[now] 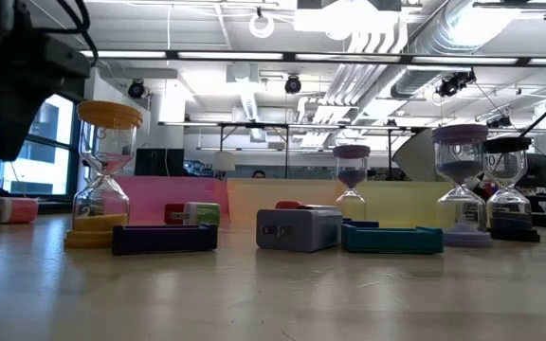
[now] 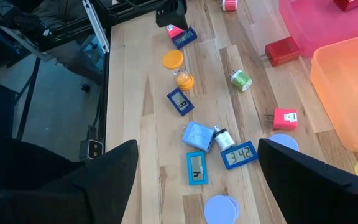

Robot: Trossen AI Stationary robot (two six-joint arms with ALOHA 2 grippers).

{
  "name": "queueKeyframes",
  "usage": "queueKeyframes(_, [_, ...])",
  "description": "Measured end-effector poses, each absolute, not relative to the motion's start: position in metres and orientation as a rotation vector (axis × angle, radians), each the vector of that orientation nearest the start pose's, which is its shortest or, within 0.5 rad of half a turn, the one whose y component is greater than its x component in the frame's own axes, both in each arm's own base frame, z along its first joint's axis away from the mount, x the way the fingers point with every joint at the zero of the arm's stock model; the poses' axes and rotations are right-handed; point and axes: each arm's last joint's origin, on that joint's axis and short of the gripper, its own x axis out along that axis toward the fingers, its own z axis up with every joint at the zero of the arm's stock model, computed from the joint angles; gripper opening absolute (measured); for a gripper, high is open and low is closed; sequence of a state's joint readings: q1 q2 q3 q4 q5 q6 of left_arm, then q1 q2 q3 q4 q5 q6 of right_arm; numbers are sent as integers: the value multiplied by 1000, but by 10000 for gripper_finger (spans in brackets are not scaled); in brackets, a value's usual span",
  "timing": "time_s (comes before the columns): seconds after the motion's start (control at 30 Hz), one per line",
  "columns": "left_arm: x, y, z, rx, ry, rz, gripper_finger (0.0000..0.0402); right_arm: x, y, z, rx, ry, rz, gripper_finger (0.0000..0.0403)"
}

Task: Pick & Place Office items
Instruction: Put the left dark blue digital clock into the orange bin

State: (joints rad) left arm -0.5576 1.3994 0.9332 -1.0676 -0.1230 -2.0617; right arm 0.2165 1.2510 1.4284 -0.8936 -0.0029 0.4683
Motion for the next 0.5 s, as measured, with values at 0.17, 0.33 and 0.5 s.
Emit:
queueKeyframes(0.17, [195, -113, 196, -1186, 1125, 1086, 316, 235, 52, 393, 370, 747, 39, 320])
queueKeyframes(0.33, [194, -108, 179, -1235, 1145, 1076, 316, 235, 52, 393, 371, 747, 39, 320])
queueKeyframes(0.5, [193, -106, 173, -1273, 1168, 1092, 316, 235, 52, 393, 371, 747, 38, 320])
